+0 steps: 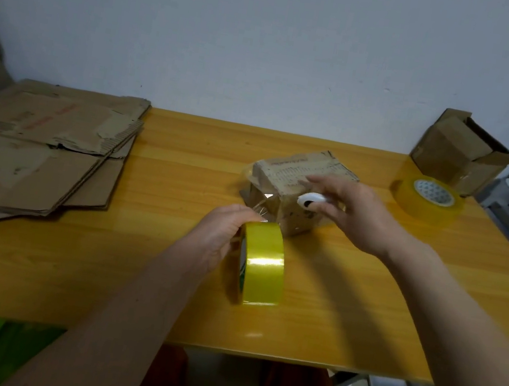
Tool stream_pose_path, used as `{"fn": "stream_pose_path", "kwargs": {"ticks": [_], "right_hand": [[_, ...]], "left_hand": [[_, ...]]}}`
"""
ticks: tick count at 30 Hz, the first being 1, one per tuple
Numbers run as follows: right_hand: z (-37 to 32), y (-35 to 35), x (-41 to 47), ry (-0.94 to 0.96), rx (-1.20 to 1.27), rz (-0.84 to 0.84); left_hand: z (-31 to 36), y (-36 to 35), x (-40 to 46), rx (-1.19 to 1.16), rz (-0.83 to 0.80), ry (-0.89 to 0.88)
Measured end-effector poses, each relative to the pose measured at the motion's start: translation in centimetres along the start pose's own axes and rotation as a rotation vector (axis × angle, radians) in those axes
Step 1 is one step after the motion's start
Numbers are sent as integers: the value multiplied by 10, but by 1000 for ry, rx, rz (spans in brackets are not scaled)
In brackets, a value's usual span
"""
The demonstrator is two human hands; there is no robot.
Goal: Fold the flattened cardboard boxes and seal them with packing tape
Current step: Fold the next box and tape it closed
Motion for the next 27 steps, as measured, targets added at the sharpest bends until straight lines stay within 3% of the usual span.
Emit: {"fn": "stream_pose_path", "kwargs": {"ticks": [3,7,11,13,16,17,21,27], "right_hand": [[11,-1,-16,-82,-70,-19],[36,-36,-35,-324,-154,-263],[49,-52,-37,-438,-139,-273],[44,-50,-32,-319,-199,-123],[12,-40,-17,-16,-192,298],[1,-40,-9,70,-151,338],[-7,-55,14,161,-118,131],[-11,-53,19,89,-42,178]], "left_hand": [[-2,-1,0,-12,-23,-17],[-2,-2,1,1,-69,-41],[-2,-1,0,-8,-87,-41],[-1,-1,-2,-18,-92,-27],[0,-1,-3,-13,-87,-13],[1,-1,-3,-6,-93,-14],[2,0,-9,-7,-158,-24],[1,4,-24,-5,-190,-130]]}}
Point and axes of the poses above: each hand's wrist, its own x-axis towards the middle knuckle, its own y-axis out of the back of the hand, z = x × y, the point moved 1 cm from there along x, towards the middle knuckle, and after that the axes turned 8 degrees about z, right-handed, at the moved point
